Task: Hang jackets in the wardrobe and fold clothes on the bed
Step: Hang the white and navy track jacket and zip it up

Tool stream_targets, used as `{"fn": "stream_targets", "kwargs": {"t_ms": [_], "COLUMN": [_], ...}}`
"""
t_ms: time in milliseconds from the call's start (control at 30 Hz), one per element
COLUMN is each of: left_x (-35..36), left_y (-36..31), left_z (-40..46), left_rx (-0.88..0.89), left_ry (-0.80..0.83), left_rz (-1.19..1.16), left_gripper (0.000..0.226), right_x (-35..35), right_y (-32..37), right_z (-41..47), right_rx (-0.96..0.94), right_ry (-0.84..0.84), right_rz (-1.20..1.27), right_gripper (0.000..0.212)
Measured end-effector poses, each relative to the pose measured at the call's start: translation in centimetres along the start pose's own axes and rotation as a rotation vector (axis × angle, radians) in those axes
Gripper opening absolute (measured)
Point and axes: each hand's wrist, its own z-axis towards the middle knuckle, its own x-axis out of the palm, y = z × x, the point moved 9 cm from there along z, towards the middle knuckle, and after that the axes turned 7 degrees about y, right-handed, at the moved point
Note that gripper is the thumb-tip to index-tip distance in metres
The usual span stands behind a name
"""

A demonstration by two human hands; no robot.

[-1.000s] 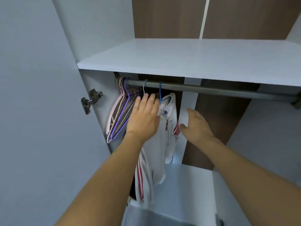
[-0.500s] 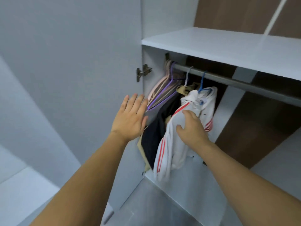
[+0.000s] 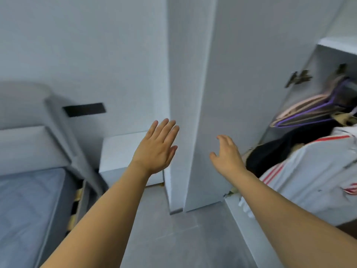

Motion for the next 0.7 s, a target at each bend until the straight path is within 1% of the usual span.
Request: {"fn": "stream_targets", "kwargs": {"t_ms": [133, 300, 500, 633, 700], "left_x": [-0.9, -3.5, -8.7, -11.1, -12.0], "left_y": [7.1, 13.1, 17.8, 19.1, 19.1], "left_z": [-11.3, -27.5, -48.7, -64.3, -71.4], "left_rx": [-0.216, -0.466, -0.717, -0.932, -1.041], "left_ry": [0.048, 0.057, 0.036, 0.038, 0.029], "left_rz": [0.009, 0.004, 0.058, 0.075, 0.09], "left_gripper": [0.057, 0.057, 0.058, 0.059, 0.057], "right_x": [7.1, 15.6, 26.1, 32.8, 35.9], "right_y": [9.8, 23.2, 37.8, 46.3, 50.1], "right_z": [-3.3, -10.6, -23.5, -33.2, -37.8], "right_rx": [-0.167, -0.381, -0.609, -0.741, -0.841], "right_ry": [0.143, 0.263, 0.394, 0.501, 0.568], "right_rz": [0.021, 0.022, 0.019, 0.022, 0.001], "right_gripper": [0.061, 0.06, 0.061, 0.059, 0.059]}}
